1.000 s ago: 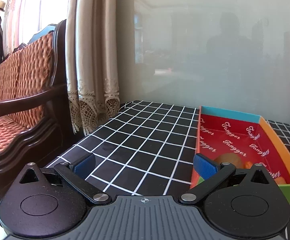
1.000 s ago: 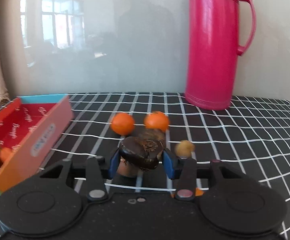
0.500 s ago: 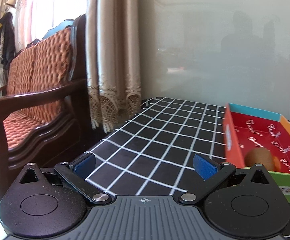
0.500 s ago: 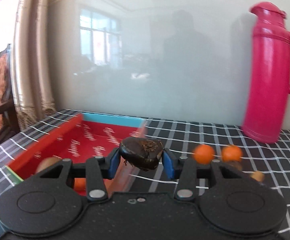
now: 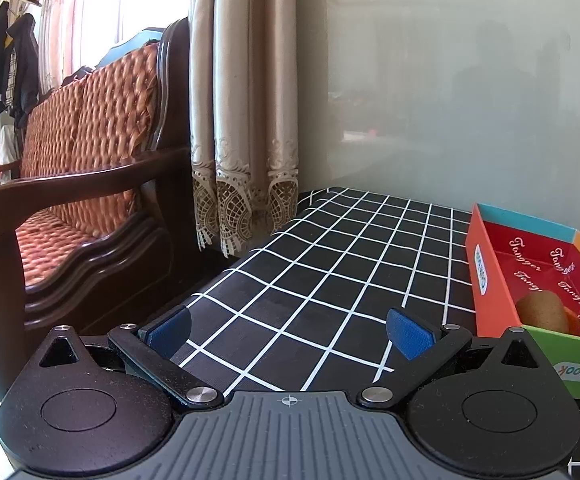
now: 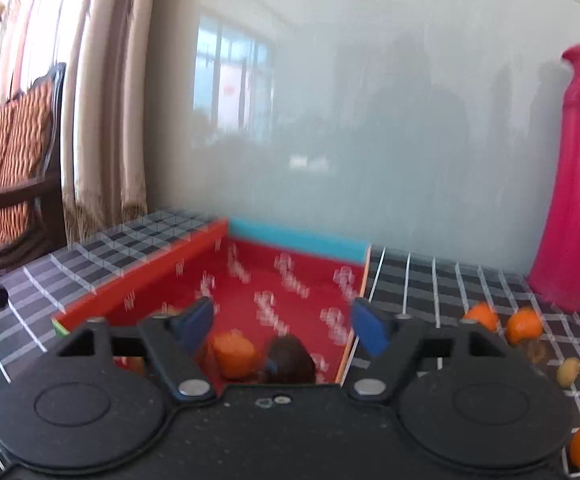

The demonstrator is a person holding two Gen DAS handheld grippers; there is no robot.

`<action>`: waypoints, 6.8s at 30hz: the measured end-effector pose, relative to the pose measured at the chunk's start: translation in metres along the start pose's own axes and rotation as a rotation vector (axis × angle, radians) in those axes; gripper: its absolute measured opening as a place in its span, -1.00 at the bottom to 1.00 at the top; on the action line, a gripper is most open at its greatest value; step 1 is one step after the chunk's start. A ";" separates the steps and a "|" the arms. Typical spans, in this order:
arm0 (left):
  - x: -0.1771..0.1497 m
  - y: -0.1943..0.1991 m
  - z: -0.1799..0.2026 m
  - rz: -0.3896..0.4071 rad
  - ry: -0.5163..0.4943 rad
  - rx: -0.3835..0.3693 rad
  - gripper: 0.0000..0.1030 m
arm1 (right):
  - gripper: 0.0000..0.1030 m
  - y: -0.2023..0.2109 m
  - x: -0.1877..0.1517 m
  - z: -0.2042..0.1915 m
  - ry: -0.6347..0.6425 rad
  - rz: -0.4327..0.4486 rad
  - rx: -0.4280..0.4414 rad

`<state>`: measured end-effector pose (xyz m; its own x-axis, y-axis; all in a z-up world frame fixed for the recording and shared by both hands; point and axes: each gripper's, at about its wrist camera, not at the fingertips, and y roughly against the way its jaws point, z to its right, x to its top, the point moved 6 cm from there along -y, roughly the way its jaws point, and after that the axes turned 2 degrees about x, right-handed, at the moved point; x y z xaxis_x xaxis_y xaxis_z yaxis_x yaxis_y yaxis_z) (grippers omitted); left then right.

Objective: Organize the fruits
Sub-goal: 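Carry the date over the box and lower it in with the right tool, then move the left tool to the orange mandarin and grasp it, then carry the mandarin into the box and open the left tool, then grasp the brown nut with the right tool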

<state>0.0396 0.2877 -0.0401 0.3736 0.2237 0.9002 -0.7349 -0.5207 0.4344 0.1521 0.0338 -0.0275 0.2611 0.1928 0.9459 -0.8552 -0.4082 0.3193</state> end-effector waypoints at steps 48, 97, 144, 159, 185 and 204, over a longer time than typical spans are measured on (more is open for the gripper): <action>-0.017 0.090 0.257 0.063 -0.182 -0.468 1.00 | 0.69 0.155 -0.055 0.250 -0.249 0.067 -0.508; -0.079 0.124 0.446 -0.132 -0.405 -0.732 -0.25 | 0.70 0.197 -0.116 0.349 -0.388 -0.056 -0.700; -0.001 0.046 0.211 0.033 -0.240 -0.351 0.26 | 0.70 0.097 -0.055 0.223 -0.284 -0.043 -0.441; 0.001 0.058 0.224 0.082 -0.246 -0.369 0.75 | 0.70 0.106 -0.060 0.229 -0.284 -0.045 -0.456; 0.010 0.030 0.170 0.060 -0.184 -0.295 0.80 | 0.34 0.041 -0.054 0.171 -0.255 -0.141 -0.303; 0.013 0.015 0.137 0.045 -0.164 -0.259 0.80 | -0.48 0.001 -0.062 0.158 -0.275 -0.250 -0.284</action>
<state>0.1117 0.1698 -0.0261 0.4084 0.0586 0.9109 -0.8646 -0.2951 0.4066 0.2058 -0.1197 -0.0766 0.5508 -0.0051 0.8346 -0.8298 -0.1111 0.5469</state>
